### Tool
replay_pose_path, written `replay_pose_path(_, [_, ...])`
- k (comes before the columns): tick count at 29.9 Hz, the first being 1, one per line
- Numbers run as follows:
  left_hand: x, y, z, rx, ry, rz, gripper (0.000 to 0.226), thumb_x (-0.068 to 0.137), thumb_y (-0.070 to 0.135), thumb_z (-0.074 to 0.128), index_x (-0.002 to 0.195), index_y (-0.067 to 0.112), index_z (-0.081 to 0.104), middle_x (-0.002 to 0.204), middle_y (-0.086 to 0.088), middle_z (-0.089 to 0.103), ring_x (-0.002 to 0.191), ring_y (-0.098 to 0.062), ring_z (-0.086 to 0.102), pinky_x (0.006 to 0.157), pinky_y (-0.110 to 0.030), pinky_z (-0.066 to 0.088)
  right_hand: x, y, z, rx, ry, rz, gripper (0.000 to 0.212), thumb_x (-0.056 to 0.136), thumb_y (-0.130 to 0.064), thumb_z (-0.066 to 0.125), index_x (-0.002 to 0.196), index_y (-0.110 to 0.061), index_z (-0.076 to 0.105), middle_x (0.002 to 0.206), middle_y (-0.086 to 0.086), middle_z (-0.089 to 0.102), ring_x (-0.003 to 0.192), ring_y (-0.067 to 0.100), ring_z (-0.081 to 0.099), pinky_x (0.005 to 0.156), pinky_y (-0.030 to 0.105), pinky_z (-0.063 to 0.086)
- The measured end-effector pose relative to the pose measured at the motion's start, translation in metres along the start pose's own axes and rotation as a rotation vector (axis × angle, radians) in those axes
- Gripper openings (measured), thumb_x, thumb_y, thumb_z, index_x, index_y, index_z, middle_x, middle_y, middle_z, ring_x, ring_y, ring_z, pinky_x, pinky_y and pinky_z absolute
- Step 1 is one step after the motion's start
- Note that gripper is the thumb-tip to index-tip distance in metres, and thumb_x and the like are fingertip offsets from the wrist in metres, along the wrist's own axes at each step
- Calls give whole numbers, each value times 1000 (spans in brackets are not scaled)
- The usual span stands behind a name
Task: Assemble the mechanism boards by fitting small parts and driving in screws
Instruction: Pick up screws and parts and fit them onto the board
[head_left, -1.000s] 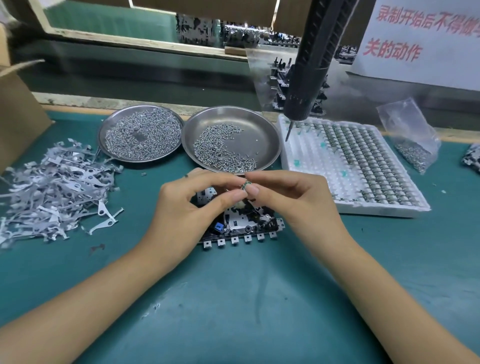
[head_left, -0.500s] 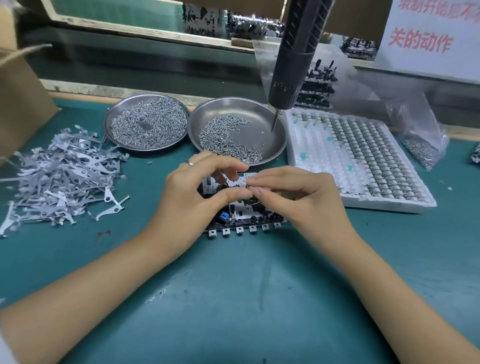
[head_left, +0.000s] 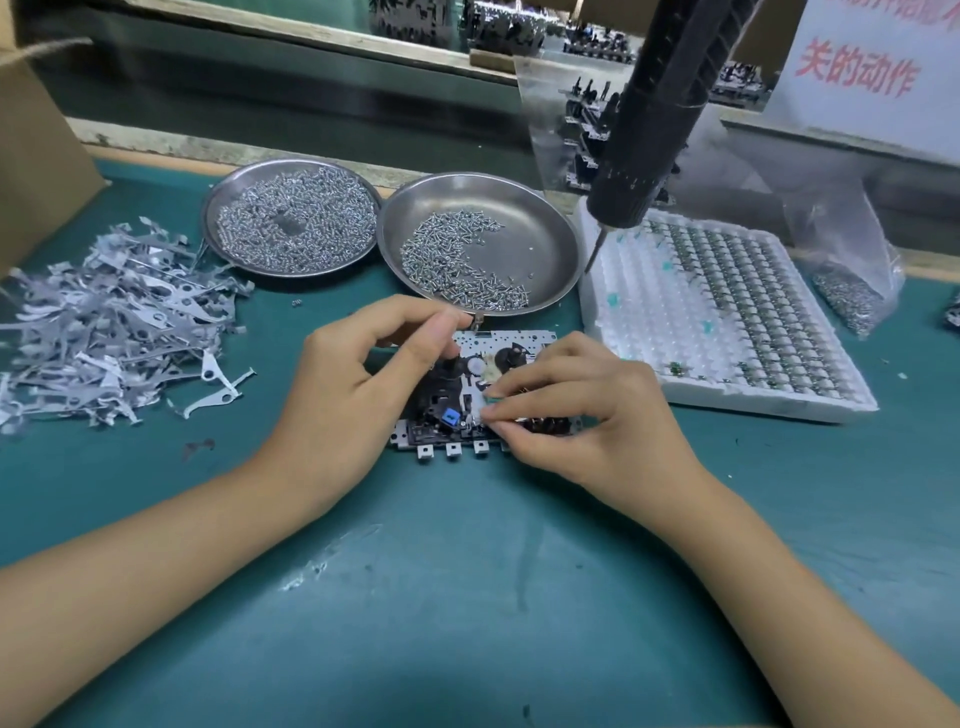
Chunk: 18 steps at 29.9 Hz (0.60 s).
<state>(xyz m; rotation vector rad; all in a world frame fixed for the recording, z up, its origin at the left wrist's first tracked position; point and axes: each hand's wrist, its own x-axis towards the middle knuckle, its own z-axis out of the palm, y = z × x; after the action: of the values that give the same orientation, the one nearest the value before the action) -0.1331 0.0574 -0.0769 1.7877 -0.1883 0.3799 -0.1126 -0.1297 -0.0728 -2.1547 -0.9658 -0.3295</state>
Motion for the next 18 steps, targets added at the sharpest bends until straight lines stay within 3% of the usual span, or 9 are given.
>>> replay_pose_path(4, [-2,1,1,38,-10,15,13,89,33,56,92,28,68,82,19,68,78,5,61,75,-7,42,-2,0,2,-23,8,-25,7,72,-11,76,78,-10,78,84,0,73,73,22,55,72,39,50])
replay_pose_path(8, [-3,4,2,74,-17,31,12,90,32,57,92,29,68,82,13,68,82,1,62,78,-12,44,-3,0,2,-61,-6,-52,7,72,-10,77,79,-11,78,86,0,73,75,24,58,71,43,49])
replay_pose_path(11, [-3,6,0,170,-93,112,10,88,26,59,94,24,67,87,11,65,85,-8,60,82,-20,44,-2,0,1,-70,-41,-50,10,73,-8,76,81,-13,79,89,0,72,78,23,58,73,35,49])
replay_pose_path(14, [-6,6,0,393,-244,233,31,75,31,56,103,22,65,91,9,61,86,-12,57,86,-32,42,-2,-1,-2,1,-77,-6,12,73,-6,75,83,-11,78,89,0,71,79,22,58,76,24,45])
replay_pose_path(18, [-8,2,2,548,-302,289,41,71,36,57,108,21,63,91,16,55,87,-9,54,88,-33,37,1,-3,-5,129,-81,154,20,71,-2,80,88,-10,77,87,-5,71,86,19,60,80,21,46])
